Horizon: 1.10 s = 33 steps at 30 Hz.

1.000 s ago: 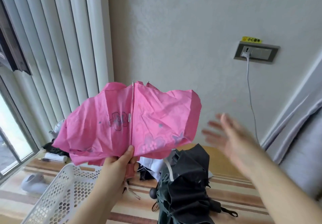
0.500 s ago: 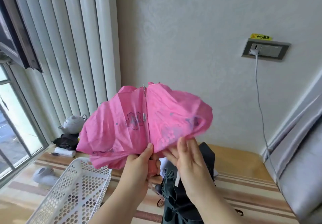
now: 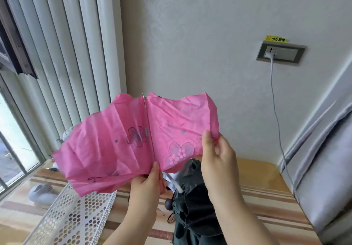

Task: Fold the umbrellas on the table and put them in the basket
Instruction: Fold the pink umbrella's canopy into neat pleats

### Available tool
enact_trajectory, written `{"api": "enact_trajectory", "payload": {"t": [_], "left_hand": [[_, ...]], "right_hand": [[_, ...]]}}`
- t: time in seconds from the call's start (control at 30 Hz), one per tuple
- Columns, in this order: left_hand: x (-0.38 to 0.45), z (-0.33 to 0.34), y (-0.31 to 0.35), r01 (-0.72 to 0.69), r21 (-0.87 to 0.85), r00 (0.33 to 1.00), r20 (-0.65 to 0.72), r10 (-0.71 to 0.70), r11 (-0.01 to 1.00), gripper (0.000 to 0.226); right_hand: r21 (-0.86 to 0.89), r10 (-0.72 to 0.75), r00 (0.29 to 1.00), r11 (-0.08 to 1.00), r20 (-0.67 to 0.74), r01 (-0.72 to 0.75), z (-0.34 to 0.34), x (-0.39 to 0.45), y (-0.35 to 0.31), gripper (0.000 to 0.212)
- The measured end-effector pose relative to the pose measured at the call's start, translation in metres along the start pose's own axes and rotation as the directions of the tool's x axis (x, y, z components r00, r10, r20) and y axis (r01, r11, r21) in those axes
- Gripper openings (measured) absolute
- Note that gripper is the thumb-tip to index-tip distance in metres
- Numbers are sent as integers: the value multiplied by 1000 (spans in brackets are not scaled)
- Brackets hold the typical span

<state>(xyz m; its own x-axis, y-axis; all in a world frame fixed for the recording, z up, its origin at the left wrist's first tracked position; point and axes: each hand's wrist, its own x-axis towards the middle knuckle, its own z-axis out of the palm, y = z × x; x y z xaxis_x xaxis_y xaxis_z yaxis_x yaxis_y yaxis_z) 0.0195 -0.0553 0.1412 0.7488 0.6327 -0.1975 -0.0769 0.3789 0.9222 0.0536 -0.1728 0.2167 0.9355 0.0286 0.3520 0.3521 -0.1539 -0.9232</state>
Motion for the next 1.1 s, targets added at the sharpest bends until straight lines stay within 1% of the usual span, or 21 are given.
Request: {"api": "enact_trajectory", "payload": {"t": [0.03, 0.07, 0.13, 0.17, 0.2, 0.23, 0.3, 0.33, 0.4, 0.43, 0.47, 0.53, 0.63, 0.7, 0.77, 0.87, 0.93, 0.97, 1.0, 1.03, 1.1], "left_hand": [[-1, 0, 1, -13, 5, 1000, -5, 13, 1000, 38], [-1, -1, 2, -18, 2, 1000, -5, 18, 1000, 37], [-1, -2, 8, -2, -31, 1000, 5, 3, 1000, 35], [0, -3, 10, 8, -51, 1000, 15, -7, 999, 34], [1, -5, 12, 16, -57, 1000, 24, -15, 998, 34], [2, -7, 13, 23, -51, 999, 35, -21, 998, 33], [4, -10, 17, 30, -44, 998, 50, -28, 999, 33], [3, -11, 19, 30, -50, 998, 53, -27, 998, 32], [2, -11, 22, 25, -49, 998, 63, -21, 998, 29], [1, -9, 23, 19, -43, 998, 67, -16, 999, 29], [0, -8, 24, 15, -36, 998, 69, -13, 999, 30], [-2, -5, 23, 14, -28, 998, 66, -12, 1000, 32], [-5, -4, 23, 12, -24, 997, 79, -10, 1000, 32], [-5, -3, 24, 5, -17, 997, 76, -4, 1000, 34], [-7, -3, 23, -6, -7, 998, 69, 6, 1000, 36], [-9, -2, 23, -8, -6, 997, 81, 9, 1000, 33], [-7, -2, 28, 8, -28, 996, 87, -6, 1000, 31], [-5, -2, 31, 16, -43, 996, 91, -12, 999, 30], [-3, -1, 34, 15, -52, 995, 96, -10, 999, 28], [-2, 0, 37, 4, -54, 995, 100, 2, 999, 27], [0, 1, 38, -42, -30, 994, 99, 45, 999, 30]], "right_hand": [[-2, 21, 999, 1000, 29, -21, 0, 0, 0, 42], [44, 28, 998, 999, 58, -31, -2, 1, -1, 46], [279, 81, 991, 954, 109, -109, -8, 4, 0, 40], [398, 126, 981, 901, 145, -174, -12, 7, -1, 35], [469, 147, 972, 856, 185, -219, -19, 11, -2, 34], [498, 147, 963, 832, 226, -244, -25, 15, -4, 36], [505, 79, 942, 828, 326, -244, -39, 19, -5, 42], [461, 51, 926, 857, 373, -233, -44, 18, -6, 48], [238, 24, 902, 961, 431, -139, -50, 12, -2, 68], [132, 14, 902, 988, 432, -79, -48, 8, 0, 75], [64, -5, 916, 998, 402, -23, -43, 3, 1, 78], [-5, -80, 960, 996, 268, 84, -33, 0, 5, 79], [-95, -153, 979, 981, 133, 166, -26, 6, 10, 85], [-183, -225, 971, 954, 83, 237, -24, 9, 11, 79], [-276, -282, 958, 917, 58, 287, -19, 11, 10, 73], [-436, -299, 953, 851, 55, 292, -19, 21, 6, 70], [-518, -407, 913, 775, 30, 363, -27, 26, 2, 68], [-523, -452, 892, 756, 18, 393, -31, 26, 0, 68], [-499, -461, 887, 771, -12, 394, -35, 23, 0, 68], [-448, -432, 900, 816, -55, 365, -37, 20, -2, 68], [-335, -293, 950, 910, -109, 243, -40, 17, -4, 65]]}}
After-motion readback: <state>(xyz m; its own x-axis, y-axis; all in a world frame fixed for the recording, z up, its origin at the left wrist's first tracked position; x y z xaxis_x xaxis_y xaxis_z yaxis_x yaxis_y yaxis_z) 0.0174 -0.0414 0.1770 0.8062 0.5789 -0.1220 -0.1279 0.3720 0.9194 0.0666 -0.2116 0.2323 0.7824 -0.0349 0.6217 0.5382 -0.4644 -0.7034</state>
